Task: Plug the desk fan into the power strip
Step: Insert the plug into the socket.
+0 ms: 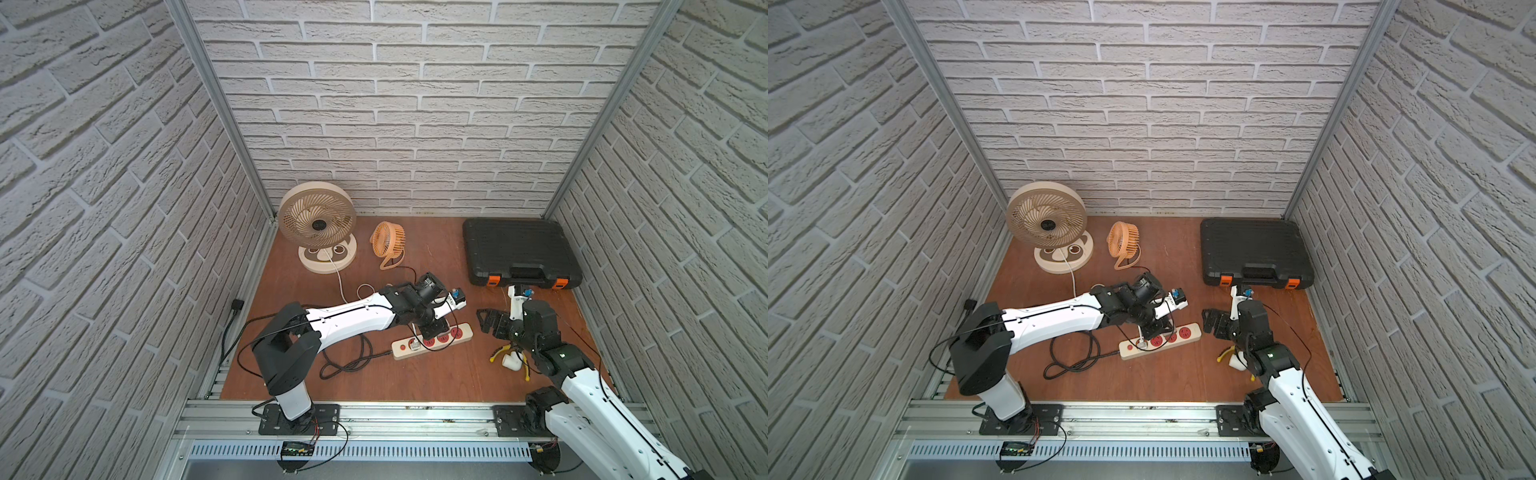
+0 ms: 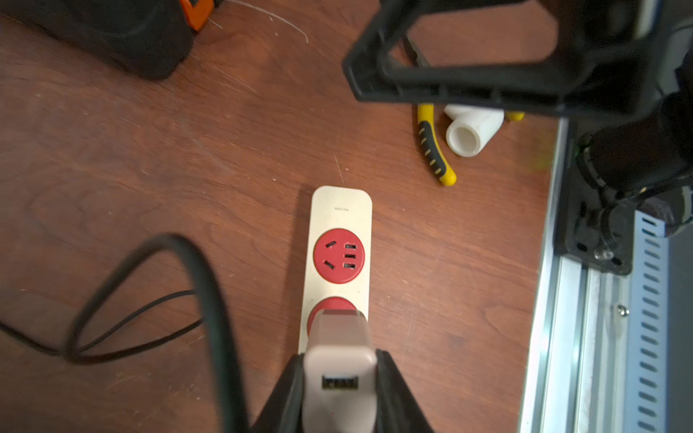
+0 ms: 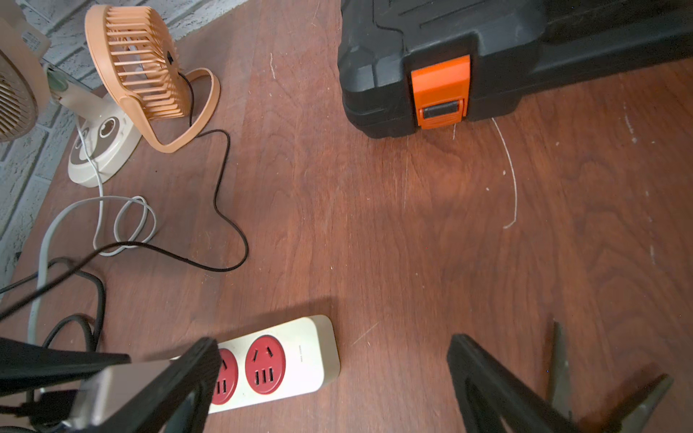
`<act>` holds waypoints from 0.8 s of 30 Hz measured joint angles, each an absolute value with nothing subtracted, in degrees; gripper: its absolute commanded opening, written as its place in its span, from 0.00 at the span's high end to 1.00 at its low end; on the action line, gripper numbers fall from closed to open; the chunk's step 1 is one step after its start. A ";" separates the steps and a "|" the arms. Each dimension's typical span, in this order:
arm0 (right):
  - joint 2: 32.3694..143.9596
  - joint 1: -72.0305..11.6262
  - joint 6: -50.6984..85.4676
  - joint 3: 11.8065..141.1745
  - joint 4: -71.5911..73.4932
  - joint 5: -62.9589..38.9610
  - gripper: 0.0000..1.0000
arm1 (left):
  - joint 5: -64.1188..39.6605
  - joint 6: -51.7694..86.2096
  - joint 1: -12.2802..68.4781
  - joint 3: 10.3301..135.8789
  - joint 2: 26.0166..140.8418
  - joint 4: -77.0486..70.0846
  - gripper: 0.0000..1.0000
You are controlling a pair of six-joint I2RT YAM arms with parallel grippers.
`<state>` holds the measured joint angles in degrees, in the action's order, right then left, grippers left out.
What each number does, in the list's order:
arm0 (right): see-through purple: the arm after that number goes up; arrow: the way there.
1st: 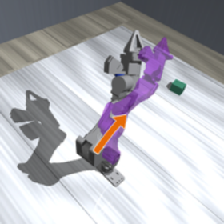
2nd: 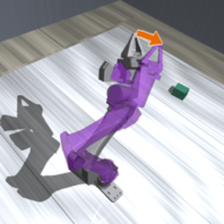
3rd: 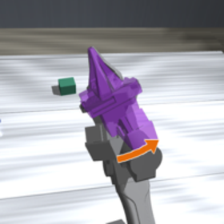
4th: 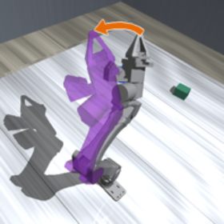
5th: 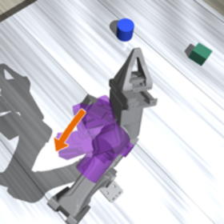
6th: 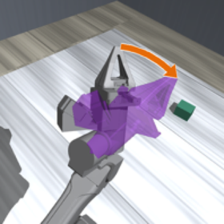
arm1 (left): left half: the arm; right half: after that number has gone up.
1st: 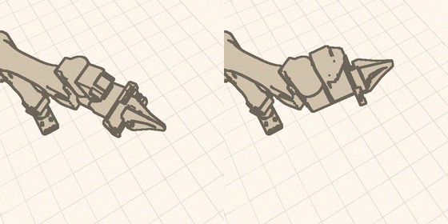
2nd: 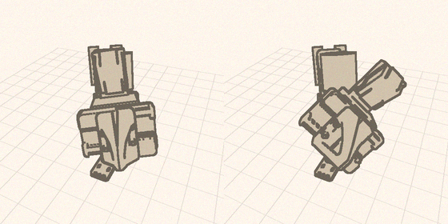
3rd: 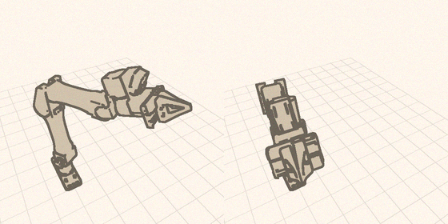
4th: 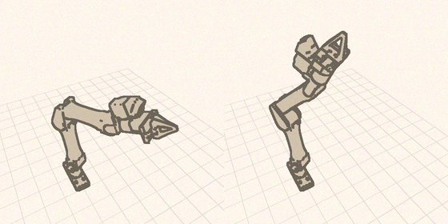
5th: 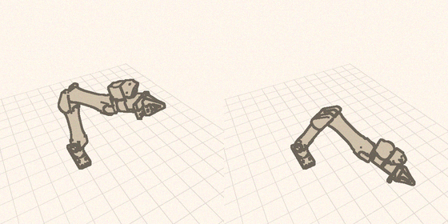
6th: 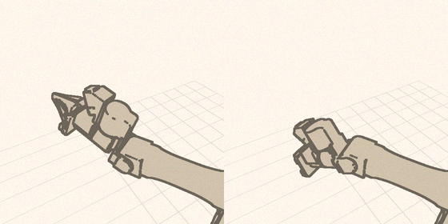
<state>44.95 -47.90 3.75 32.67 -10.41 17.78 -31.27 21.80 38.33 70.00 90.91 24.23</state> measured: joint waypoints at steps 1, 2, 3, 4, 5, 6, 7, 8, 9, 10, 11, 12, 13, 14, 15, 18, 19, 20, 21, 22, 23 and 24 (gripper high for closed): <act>43.57 -47.77 4.67 32.67 -11.22 18.00 0.01 | -30.02 21.08 38.33 70.00 90.91 24.40 1.00; 42.13 -47.55 5.89 32.67 -12.21 18.15 0.01 | -28.71 20.38 38.44 70.00 90.91 24.51 1.00; 40.91 -47.35 6.96 32.67 -13.17 18.17 0.01 | -27.44 19.64 38.61 70.00 90.91 24.51 1.00; 39.72 -47.00 8.05 32.67 -14.15 18.24 0.01 | -26.17 19.00 38.79 70.00 90.91 24.49 1.00; 38.85 -46.54 9.17 32.64 -14.96 18.28 0.01 | -24.93 18.39 39.03 70.00 90.91 24.45 1.00; 38.09 -45.98 10.35 32.64 -15.88 18.39 0.01 | -23.57 17.61 39.55 69.97 90.91 24.43 1.00; 37.43 -45.17 11.73 32.58 -16.84 18.48 0.01 | -22.28 16.82 40.23 69.97 90.91 24.34 1.00; 37.01 -44.16 12.97 32.53 -17.67 18.46 0.01 | -20.99 15.94 41.21 69.97 90.91 24.16 1.00; 36.77 -42.65 14.37 32.51 -18.63 18.24 0.01 | -19.84 15.03 42.30 69.97 90.91 23.97 1.00; 36.73 -40.95 15.66 32.49 -19.42 17.80 0.01 | -18.70 14.04 43.55 69.97 90.91 23.68 1.00; 36.82 -38.79 17.04 32.45 -20.10 16.99 0.01 | -17.72 13.06 44.77 69.95 90.91 23.35 1.00; 37.06 -36.60 18.33 32.40 -20.73 16.19 0.01 | -16.99 12.25 45.71 69.95 90.91 23.03 1.00; 37.36 -34.20 19.73 32.34 -21.23 14.85 0.01 | -16.34 11.40 46.74 69.87 90.91 22.50 1.00; 37.74 -31.92 20.82 32.21 -21.61 13.67 0.01 | -15.97 10.37 47.48 69.69 90.91 21.93 1.00; 38.09 -29.71 22.00 31.97 -21.93 12.36 0.01 | -15.62 9.69 48.07 69.41 90.91 21.37 1.00; 38.46 -24.18 24.80 30.65 -22.24 8.54 0.01 | -15.33 7.09 48.58 67.85 90.91 19.79 1.00; 38.52 -22.55 25.43 30.04 -22.15 7.07 0.01 | -15.40 6.39 48.56 67.31 91.02 19.49 1.00; 38.59 -21.12 26.15 29.39 -21.98 5.82 0.01 | -15.53 5.61 48.56 66.98 91.18 19.33 1.00; 38.70 -19.64 26.68 28.56 -21.74 4.45 0.01 | -15.68 5.04 48.56 66.83 91.46 19.27 1.00; 38.85 -18.41 27.14 27.77 -21.50 3.20 0.01 | -15.97 4.29 48.58 66.78 91.88 19.25 1.00; 39.09 -16.91 27.70 26.61 -21.17 1.52 0.01 | -16.23 3.53 48.60 66.78 92.42 19.03 1.00; 39.22 -15.92 27.94 25.85 -20.80 0.51 0.01 | -16.32 2.94 48.71 66.78 92.95 18.81 1.00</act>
